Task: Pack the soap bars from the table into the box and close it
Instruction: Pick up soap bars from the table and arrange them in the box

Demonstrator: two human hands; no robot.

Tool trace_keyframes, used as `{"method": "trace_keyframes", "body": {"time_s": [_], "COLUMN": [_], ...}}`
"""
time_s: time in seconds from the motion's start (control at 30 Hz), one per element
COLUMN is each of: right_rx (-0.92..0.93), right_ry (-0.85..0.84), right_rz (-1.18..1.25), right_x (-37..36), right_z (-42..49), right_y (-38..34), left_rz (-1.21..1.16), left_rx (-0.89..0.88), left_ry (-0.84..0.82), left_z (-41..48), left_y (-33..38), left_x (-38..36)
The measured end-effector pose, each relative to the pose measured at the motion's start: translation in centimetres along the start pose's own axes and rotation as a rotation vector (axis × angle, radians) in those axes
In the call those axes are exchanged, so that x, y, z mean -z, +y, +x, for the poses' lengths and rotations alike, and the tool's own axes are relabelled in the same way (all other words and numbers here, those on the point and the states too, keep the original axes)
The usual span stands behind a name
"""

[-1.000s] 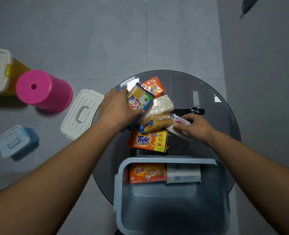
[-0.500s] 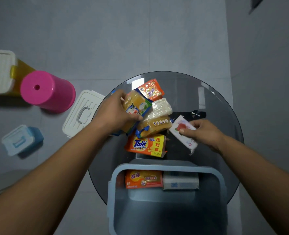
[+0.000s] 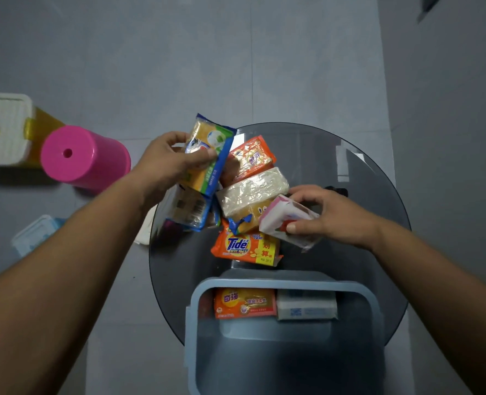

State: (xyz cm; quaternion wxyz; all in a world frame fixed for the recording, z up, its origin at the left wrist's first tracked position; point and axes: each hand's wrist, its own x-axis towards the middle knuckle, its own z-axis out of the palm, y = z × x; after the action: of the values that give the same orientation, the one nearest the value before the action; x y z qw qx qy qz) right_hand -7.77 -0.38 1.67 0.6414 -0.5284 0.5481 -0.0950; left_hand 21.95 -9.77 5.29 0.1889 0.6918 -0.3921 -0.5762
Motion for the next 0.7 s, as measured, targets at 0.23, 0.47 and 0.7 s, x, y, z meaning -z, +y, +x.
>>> {"method": "trace_keyframes", "body": {"time_s": [0.23,0.47,0.7], "right_rx": [-0.031,0.066,0.099], "right_ry": [-0.063,0.064,-0.033], "right_rz": [0.06,0.037,-0.233], "right_x": [-1.2,-2.9,-4.7], "right_z": [0.1,0.0,1.6], "right_y": [0.9,-1.5,-2.1], "left_rz": [-0.127,-0.176,0.045], "left_rx": [0.065,0.111,0.168], "left_ry": [0.012,0.0,-0.071], "left_z": [-1.5,-2.0,-1.4], "left_y": [-4.0,-6.2,-6.3], "left_x": [2.1,2.9,3.2]}}
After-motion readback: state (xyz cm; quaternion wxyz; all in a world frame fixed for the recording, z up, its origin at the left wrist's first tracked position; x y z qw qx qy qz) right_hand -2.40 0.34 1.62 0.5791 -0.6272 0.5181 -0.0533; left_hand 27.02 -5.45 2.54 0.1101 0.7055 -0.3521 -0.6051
